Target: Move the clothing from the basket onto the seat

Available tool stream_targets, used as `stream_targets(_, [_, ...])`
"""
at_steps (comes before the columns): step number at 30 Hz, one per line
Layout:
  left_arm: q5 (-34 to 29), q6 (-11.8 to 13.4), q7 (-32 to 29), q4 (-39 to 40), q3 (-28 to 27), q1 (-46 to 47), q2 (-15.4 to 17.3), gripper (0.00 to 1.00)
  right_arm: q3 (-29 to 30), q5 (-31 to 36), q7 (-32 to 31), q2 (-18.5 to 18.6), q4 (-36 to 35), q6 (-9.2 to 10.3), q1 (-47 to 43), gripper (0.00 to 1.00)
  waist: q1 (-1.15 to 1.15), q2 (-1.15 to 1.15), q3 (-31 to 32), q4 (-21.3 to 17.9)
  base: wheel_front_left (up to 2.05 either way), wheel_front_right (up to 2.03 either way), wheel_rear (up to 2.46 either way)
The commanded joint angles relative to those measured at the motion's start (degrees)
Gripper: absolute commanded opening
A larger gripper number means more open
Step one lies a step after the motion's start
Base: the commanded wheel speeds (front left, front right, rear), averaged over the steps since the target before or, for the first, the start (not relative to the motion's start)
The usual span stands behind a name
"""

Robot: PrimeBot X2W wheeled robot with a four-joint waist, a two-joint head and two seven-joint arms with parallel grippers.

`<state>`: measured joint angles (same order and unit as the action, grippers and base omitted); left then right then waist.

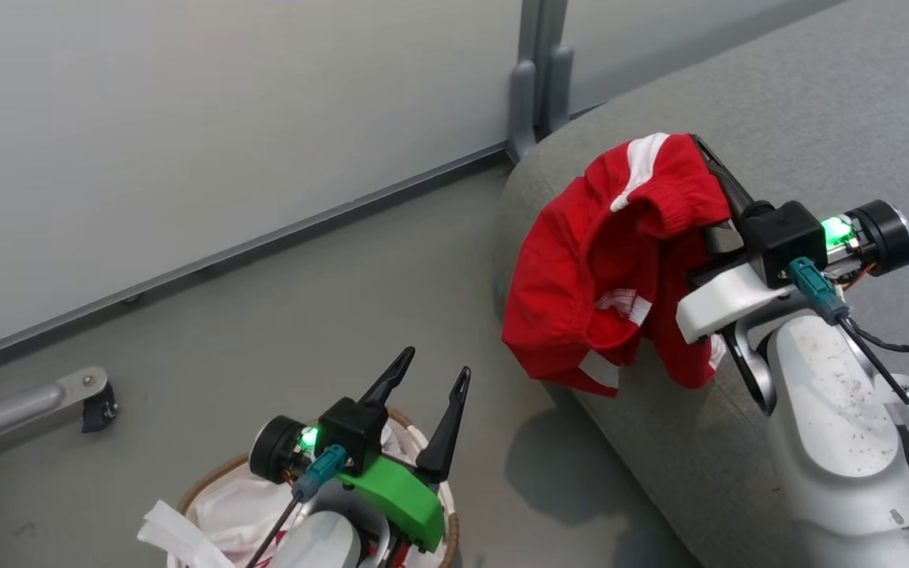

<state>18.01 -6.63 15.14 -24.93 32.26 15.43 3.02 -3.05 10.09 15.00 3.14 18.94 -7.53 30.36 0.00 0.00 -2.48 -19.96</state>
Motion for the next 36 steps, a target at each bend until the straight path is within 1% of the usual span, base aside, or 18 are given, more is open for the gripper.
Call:
stream_targets(1, [-0.41,-0.3,0.01,0.01,0.06,1.04,0.14,1.0,0.21,0.07,0.28,0.16,-0.1,0.08,0.96,0.0,0.0,0.0,-3.65,-5.28,0.0,0.0,0.0])
stream_targets(6, [-1.34,-0.57,0.01,-0.16,0.59,1.9,0.08,1.0,1.17,-0.28,0.29,0.1,-0.17,0.08,0.58,0.0,0.0,0.0,-4.98,-6.5,0.0,0.0,0.0])
stream_targets(11, [-2.36,-0.81,0.01,-0.02,1.36,3.22,0.05,1.0,2.13,-0.48,0.29,0.5,0.54,0.08,1.48,0.0,0.0,0.0,-7.43,-5.86,0.0,0.0,0.0])
stream_targets(14, [-2.98,-0.83,0.01,0.12,1.79,4.44,0.26,1.0,3.14,0.0,0.28,2.5,1.64,0.08,4.45,0.0,0.0,0.0,-9.89,-4.68,0.0,0.0,0.0])
stream_targets(18, [-3.43,-0.86,0.01,0.7,1.89,6.44,1.07,1.0,5.92,0.47,0.29,5.77,2.88,0.08,10.87,0.0,0.0,0.0,-14.16,-2.37,0.0,0.0,0.0])
stream_targets(22, [-4.42,-0.88,0.01,1.33,2.37,9.42,2.19,1.0,9.95,0.03,0.28,10.32,4.6,0.08,19.13,0.0,0.0,0.0,-19.87,0.98,0.0,0.0,0.0])
stream_targets(26, [-5.2,-0.89,-0.01,2.16,2.27,11.81,3.75,1.0,13.43,1.23,0.28,15.03,6.78,0.08,26.68,0.0,0.0,0.0,-25.23,3.65,0.0,0.0,0.0])
stream_targets(29, [-5.99,-0.88,-0.01,2.86,2.11,13.79,4.91,1.0,17.93,1.65,0.28,17.87,8.62,0.08,31.6,0.0,0.0,0.0,-28.92,5.15,0.0,0.0,0.0])
stream_targets(33, [-6.63,-0.87,-0.02,3.55,2.67,15.37,5.35,1.0,22.33,2.88,0.22,19.98,11.97,0.08,33.76,0.0,0.0,0.0,-32.41,6.91,0.0,0.0,0.0])
stream_targets(36, [-6.81,-0.51,-0.09,4.19,2.68,16.43,5.62,1.0,25.26,3.91,0.22,20.6,14.35,0.08,33.03,0.0,0.0,0.0,-34.48,7.61,0.0,0.0,0.0])
